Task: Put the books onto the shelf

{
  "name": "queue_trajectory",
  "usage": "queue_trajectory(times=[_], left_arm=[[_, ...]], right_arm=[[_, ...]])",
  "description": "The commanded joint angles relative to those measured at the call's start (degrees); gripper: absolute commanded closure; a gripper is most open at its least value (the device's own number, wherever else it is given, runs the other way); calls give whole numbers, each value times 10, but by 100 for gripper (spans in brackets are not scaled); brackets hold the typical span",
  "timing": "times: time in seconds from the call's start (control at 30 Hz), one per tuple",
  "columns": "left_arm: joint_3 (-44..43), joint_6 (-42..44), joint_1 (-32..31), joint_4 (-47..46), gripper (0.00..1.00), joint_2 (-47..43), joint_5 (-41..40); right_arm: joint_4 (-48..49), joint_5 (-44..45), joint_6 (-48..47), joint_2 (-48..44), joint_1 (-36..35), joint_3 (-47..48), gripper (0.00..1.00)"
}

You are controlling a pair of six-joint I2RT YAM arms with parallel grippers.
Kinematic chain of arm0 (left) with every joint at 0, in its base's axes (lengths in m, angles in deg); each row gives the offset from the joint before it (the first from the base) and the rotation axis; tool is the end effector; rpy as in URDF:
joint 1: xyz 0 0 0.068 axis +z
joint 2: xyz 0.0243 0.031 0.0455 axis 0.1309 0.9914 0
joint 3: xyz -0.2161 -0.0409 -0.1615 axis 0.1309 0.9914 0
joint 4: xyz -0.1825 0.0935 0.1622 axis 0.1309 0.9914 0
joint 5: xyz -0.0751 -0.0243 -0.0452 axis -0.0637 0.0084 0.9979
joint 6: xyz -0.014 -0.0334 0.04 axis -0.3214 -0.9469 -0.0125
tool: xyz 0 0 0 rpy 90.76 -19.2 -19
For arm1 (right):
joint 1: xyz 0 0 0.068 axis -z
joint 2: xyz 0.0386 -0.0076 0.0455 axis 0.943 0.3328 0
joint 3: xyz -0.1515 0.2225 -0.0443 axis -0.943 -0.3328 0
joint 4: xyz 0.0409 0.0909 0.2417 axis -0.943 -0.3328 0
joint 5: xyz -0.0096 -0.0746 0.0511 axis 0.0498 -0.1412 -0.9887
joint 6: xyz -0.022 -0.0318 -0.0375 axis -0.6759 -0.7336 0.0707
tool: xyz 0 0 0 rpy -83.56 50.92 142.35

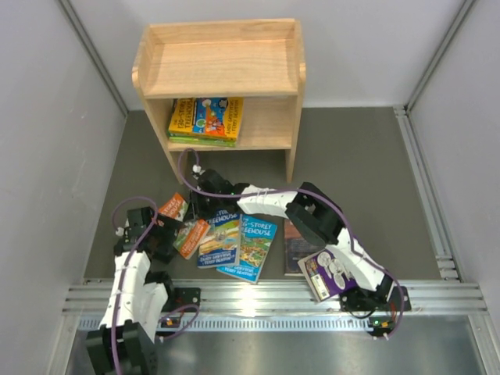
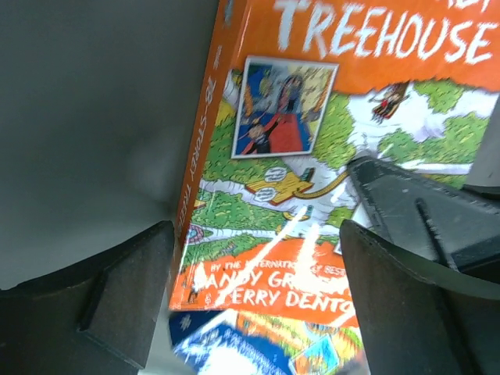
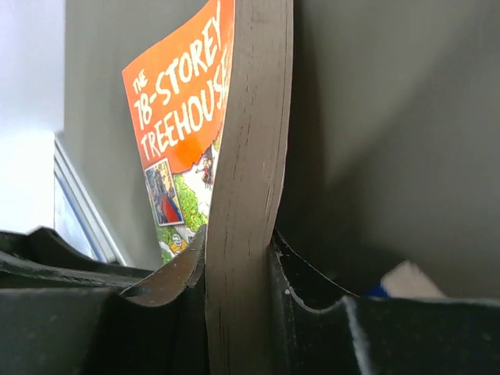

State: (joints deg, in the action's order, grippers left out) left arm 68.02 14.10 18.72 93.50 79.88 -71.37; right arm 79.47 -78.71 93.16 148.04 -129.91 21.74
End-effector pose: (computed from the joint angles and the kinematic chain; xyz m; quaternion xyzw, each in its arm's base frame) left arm 0.1310 0.0212 0.1636 -0.5456 0.7884 -0.1715 0.2267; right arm 0.2663 0.4696 0.1370 -0.1621 0.8774 0.4244 0.1544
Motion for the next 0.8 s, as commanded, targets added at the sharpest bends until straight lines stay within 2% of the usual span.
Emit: queue_trajectory(times=[0.0,0.13,0.3,0.37,0.5,0.6,0.63,0.73,0.77], left_arm=[[-74,1,-2,118,7,-18,22],[-162,-1,-3,230,4,-72,-17],[-312,32,-2,269,1,-90,-24],[-362,71,-2,294,1,-63,-21],[-533,137,-3,319,2,2,-8],[-630,156,-3,300,3,40,58],[-651,158,-3,291,4,51,58],[-757,168,-3,271,5,114,96],[-824,170,-3,268,6,135,117]], right_arm=[[-89,-3,-31,-47,-20,-76,100],[-81,-2,-36,-123,-28,-149,100],[-73,-24,-31,-225,-37,-182,100],[-71,-38,-25,-270,-40,-188,100],[-78,-43,-19,-364,-46,-209,100],[-95,-12,-10,-460,-42,-206,100],[-101,-3,-4,-460,-38,-201,100],[-110,23,60,-524,0,-187,100],[-110,27,76,-553,12,-183,100]])
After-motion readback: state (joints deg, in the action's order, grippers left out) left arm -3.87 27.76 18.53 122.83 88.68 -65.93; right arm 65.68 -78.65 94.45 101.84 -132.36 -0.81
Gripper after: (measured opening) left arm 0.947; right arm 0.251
